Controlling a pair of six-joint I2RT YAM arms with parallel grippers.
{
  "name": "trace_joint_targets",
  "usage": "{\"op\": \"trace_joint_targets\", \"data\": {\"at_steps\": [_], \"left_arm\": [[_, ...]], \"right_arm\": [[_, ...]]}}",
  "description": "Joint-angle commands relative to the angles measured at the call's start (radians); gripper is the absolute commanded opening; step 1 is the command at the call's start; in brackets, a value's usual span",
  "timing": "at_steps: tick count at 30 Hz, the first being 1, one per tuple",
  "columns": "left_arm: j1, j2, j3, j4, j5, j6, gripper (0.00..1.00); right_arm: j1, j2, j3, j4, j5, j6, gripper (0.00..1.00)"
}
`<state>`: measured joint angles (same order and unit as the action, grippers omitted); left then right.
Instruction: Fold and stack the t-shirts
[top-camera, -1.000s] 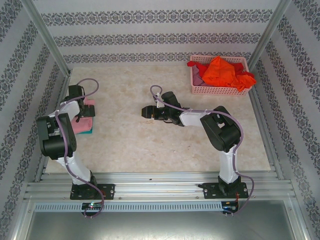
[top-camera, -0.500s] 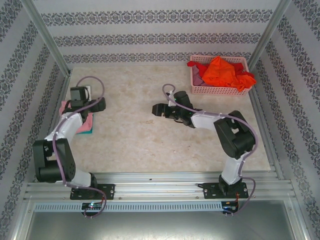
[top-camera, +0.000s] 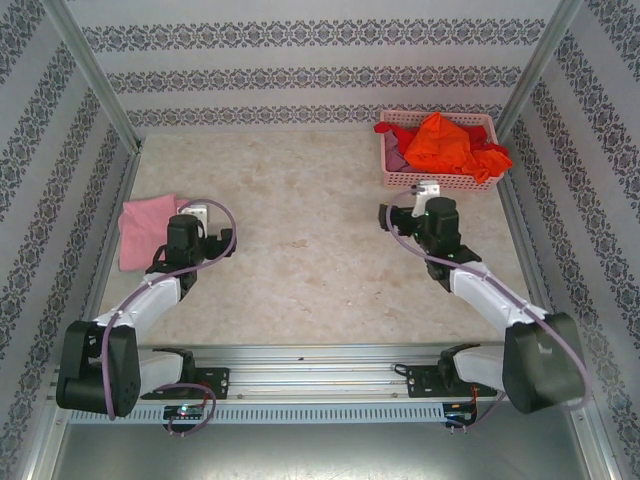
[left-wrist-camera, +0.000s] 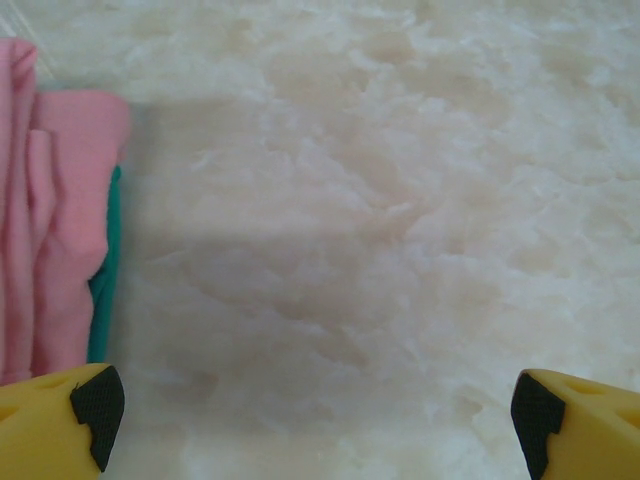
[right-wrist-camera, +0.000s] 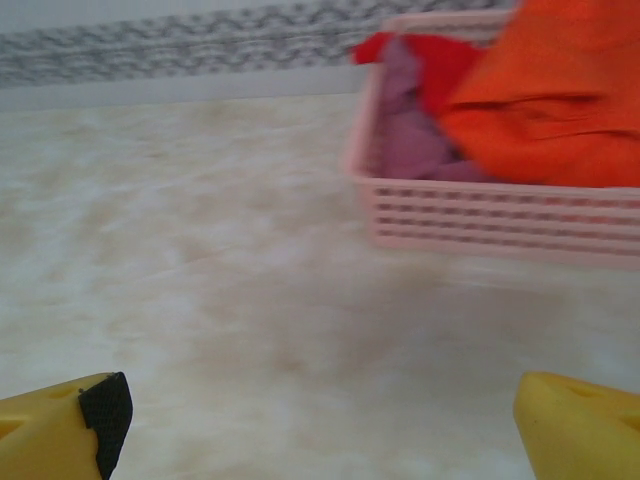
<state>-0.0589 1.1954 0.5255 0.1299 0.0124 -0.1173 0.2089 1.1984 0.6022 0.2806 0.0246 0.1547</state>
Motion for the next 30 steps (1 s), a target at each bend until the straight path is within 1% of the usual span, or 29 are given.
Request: {"op": "trace_joint_targets", "data": {"at_steps": [1,3,4,6,7,9,10,11,13,15,17,18,19,20,21,22,23,24,25,26,28,30], "left_arm": [[-0.005,-0.024,-0.028,0.104,-0.063,0.032,1.0],[-0.005,-0.002,-0.052,0.12,-0.088,0.061,1.0],[-0.004,0.016,-0.077,0.172,-0.105,0.073,1.0],[0.004,0.053,-0.145,0.344,-0.118,0.095,1.0],[0.01,0.052,-0.122,0.294,-0.111,0.096,1.0],[0.019,0.076,-0.157,0.439,-0.094,0.122,1.0],[0.034,0.113,-0.184,0.557,-0.083,0.126,1.0],[0.054,0.141,-0.181,0.605,-0.068,0.121,1.0],[0.085,0.181,-0.153,0.61,-0.03,0.114,1.0],[0.116,0.209,-0.109,0.56,0.021,0.086,1.0],[0.131,0.233,-0.089,0.553,0.032,0.055,1.0],[0.138,0.252,-0.107,0.605,0.053,0.039,1.0],[0.14,0.295,-0.138,0.719,0.076,0.043,1.0],[0.134,0.325,-0.162,0.794,0.102,0.062,1.0],[0.122,0.354,-0.171,0.818,0.091,0.072,1.0],[0.113,0.402,-0.187,0.925,0.058,0.074,1.0],[0.113,0.397,-0.187,0.918,0.053,0.071,1.0],[0.11,0.369,-0.161,0.82,0.034,0.066,1.0],[0.095,0.375,-0.146,0.791,0.007,0.075,1.0],[0.075,0.396,-0.154,0.846,-0.026,0.093,1.0],[0.07,0.38,-0.147,0.804,-0.056,0.087,1.0],[0.068,0.392,-0.16,0.852,-0.065,0.088,1.0]], "right_arm": [[-0.076,-0.033,-0.088,0.063,0.158,-0.153,0.98],[-0.126,-0.028,-0.132,0.124,0.163,-0.151,0.98],[-0.149,-0.02,-0.164,0.191,0.154,-0.139,0.98],[-0.189,0.011,-0.225,0.333,0.116,-0.099,0.98],[-0.203,0.036,-0.242,0.385,0.096,-0.079,0.98],[-0.207,0.085,-0.252,0.458,0.077,-0.072,0.98],[-0.205,0.113,-0.252,0.507,0.065,-0.083,0.98],[-0.203,0.134,-0.282,0.545,0.064,-0.092,0.98],[-0.204,0.178,-0.292,0.608,0.062,-0.096,0.98],[-0.204,0.223,-0.297,0.659,0.04,-0.104,0.98],[-0.203,0.275,-0.304,0.72,0.023,-0.11,0.98],[-0.203,0.3,-0.309,0.753,0.017,-0.114,0.98],[-0.201,0.324,-0.312,0.793,0.017,-0.114,0.98],[-0.202,0.327,-0.303,0.778,0.017,-0.112,0.98],[-0.202,0.317,-0.29,0.733,0.018,-0.114,0.98],[-0.203,0.303,-0.272,0.678,0.02,-0.111,0.98],[-0.203,0.309,-0.264,0.671,0.021,-0.112,0.98],[-0.203,0.32,-0.241,0.666,0.024,-0.108,0.98],[-0.201,0.321,-0.225,0.644,0.029,-0.111,0.98],[-0.201,0.314,-0.221,0.622,0.029,-0.112,0.98],[-0.2,0.316,-0.223,0.629,0.031,-0.114,0.98],[-0.198,0.313,-0.222,0.623,0.033,-0.113,0.98]]}}
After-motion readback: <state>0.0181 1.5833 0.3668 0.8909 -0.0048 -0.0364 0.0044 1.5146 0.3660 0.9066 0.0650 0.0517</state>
